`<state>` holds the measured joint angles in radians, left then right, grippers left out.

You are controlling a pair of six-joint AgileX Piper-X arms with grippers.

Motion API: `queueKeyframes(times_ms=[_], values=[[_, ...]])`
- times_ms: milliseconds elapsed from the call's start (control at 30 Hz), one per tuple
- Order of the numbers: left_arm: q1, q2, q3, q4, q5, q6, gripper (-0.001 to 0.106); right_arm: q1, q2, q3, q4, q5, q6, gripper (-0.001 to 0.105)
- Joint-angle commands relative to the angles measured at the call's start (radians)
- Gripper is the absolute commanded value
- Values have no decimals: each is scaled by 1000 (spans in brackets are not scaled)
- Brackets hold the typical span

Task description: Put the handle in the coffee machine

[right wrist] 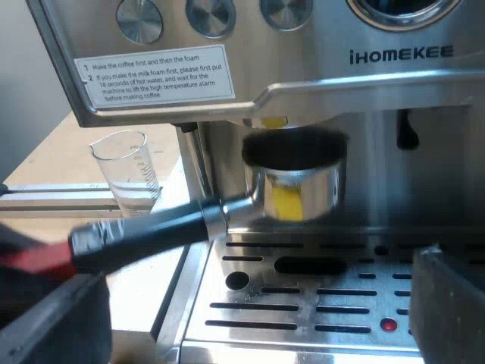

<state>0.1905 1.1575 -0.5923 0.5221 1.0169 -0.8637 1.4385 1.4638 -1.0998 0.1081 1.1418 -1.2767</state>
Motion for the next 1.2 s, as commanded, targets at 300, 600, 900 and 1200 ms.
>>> queueKeyframes(times_ms=[300, 600, 900, 1200], values=[[-1, 52, -76, 80, 59, 113, 0, -4, 61, -5, -48, 0, -6, 81], [-1, 59, -76, 36, 59, 128, 0, -4, 107, -5, -210, 29, -187, 81], [-1, 59, -76, -86, 59, 3, 0, -54, 107, -5, -286, 26, -229, 81], [-1, 66, -110, -91, 63, 3, 0, -66, 107, -5, -291, 20, -229, 81]])
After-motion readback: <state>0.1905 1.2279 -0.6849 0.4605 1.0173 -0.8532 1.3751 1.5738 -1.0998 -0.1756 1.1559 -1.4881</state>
